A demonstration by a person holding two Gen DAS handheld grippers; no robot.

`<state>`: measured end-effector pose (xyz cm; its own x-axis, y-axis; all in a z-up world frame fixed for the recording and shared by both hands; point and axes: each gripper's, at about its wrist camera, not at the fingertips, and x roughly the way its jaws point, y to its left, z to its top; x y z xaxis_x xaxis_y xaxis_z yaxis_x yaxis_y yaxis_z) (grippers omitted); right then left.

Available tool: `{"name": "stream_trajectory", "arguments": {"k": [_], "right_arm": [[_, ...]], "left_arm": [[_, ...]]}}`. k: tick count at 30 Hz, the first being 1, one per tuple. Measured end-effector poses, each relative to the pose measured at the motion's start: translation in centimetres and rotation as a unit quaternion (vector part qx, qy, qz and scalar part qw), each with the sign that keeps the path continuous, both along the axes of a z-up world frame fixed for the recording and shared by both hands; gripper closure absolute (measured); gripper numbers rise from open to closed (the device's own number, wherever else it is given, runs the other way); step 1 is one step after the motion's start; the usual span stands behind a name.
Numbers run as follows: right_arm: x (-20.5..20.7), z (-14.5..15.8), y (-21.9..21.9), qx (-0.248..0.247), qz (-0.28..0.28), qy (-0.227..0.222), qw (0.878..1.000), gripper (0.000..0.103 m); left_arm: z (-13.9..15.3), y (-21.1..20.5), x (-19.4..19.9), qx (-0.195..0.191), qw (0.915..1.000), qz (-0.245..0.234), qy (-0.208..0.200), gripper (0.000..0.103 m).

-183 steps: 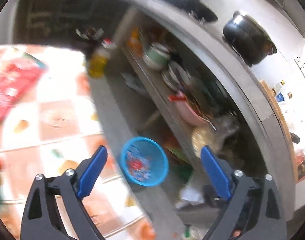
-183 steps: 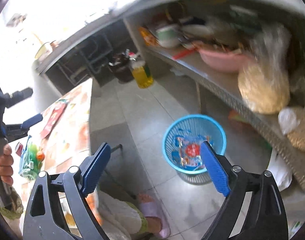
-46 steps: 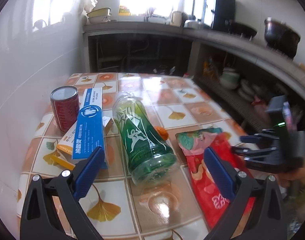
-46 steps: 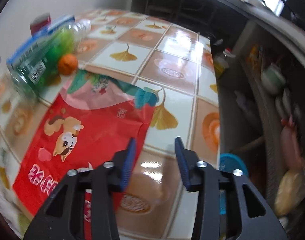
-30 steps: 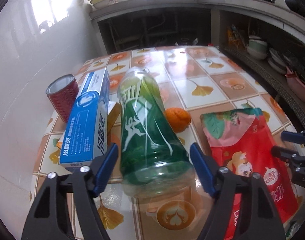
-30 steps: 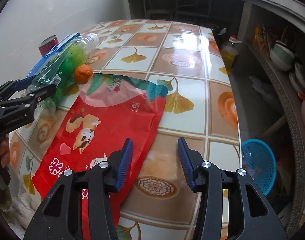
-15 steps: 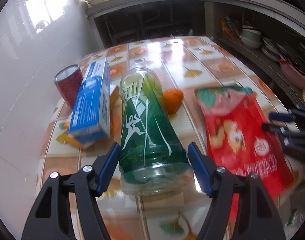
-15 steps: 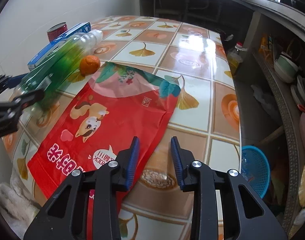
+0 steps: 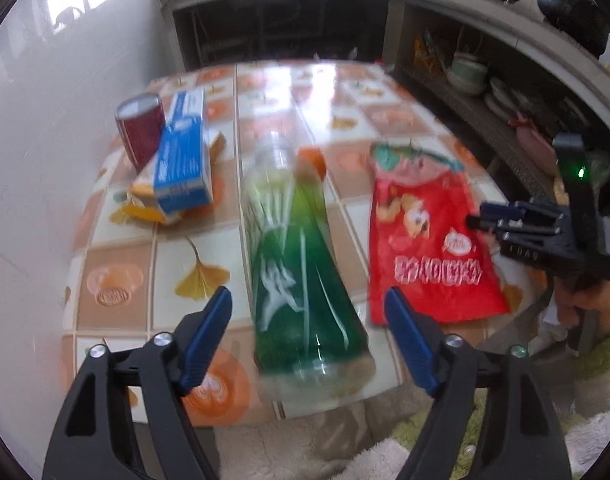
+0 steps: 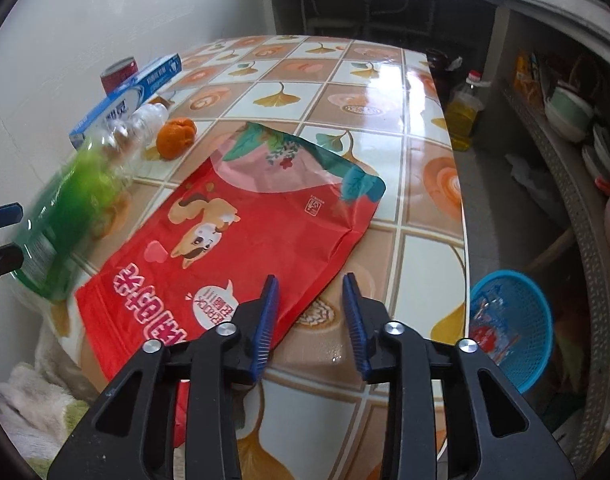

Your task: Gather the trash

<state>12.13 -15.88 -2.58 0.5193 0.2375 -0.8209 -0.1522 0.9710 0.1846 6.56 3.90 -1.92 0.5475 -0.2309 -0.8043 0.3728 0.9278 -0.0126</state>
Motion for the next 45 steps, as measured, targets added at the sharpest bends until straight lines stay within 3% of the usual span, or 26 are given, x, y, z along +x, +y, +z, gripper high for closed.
{"name": "stream_trajectory", "arguments": {"k": [1, 4, 8, 13, 17, 26, 30, 33, 37, 38, 39, 40, 45], "right_arm": [[0.0, 0.1, -0.2, 0.006, -0.005, 0.003, 1.000, 0.056], [-0.2, 0.2, -1.2, 0.036, -0.022, 0.021, 0.999, 0.054], [-0.4, 0.0, -2.4, 0.084, -0.044, 0.053, 0.994, 0.051], [-0.2, -0.3, -1.9, 0.130, -0.037, 0.074, 0.988, 0.050], [0.3, -0.5, -0.9, 0.189, -0.015, 0.090, 0.978, 0.050], [1.1, -1.6, -0.1, 0.330, -0.003, 0.127, 0.935, 0.068], [1.3, -1.4, 0.7, 0.335, -0.004, 0.127, 0.934, 0.071], [1.6, -1.7, 1.0, 0.356, -0.001, 0.132, 0.925, 0.072], [1.7, -2.3, 0.9, 0.416, 0.005, 0.140, 0.899, 0.073], [1.8, -2.3, 1.1, 0.405, 0.000, 0.142, 0.903, 0.073], [1.8, -2.1, 1.5, 0.368, -0.008, 0.142, 0.919, 0.073], [1.8, -1.9, 1.8, 0.349, -0.009, 0.139, 0.927, 0.073], [1.8, -0.8, 2.6, 0.373, 0.012, 0.114, 0.921, 0.073]], "left_arm": [[0.2, 0.0, 0.1, 0.000, 1.0000, -0.002, -0.007, 0.024], [-0.1, -0.2, 1.4, 0.004, 0.9999, 0.002, -0.015, 0.024], [-1.7, -0.2, 3.0, -0.006, 0.9999, 0.006, 0.011, 0.024], [-3.2, 0.5, 4.0, -0.045, 0.9977, 0.011, 0.050, 0.041], [-3.5, 1.1, 4.1, -0.069, 0.9961, 0.017, 0.053, 0.041], [-3.5, 1.0, 3.4, -0.078, 0.9959, 0.010, 0.044, 0.041], [-3.5, 0.8, 3.2, -0.077, 0.9962, 0.008, 0.039, 0.041], [-3.5, 0.9, 3.2, -0.084, 0.9956, 0.009, 0.041, 0.041], [-3.5, 1.1, 3.3, -0.091, 0.9948, 0.010, 0.045, 0.041], [-3.5, 1.2, 3.4, -0.092, 0.9947, 0.011, 0.046, 0.041], [-3.5, 1.2, 3.4, -0.093, 0.9945, 0.011, 0.047, 0.041], [-3.5, 1.3, 3.4, -0.094, 0.9944, 0.011, 0.048, 0.041], [-3.6, 1.5, 3.5, -0.093, 0.9944, 0.015, 0.046, 0.041]]}}
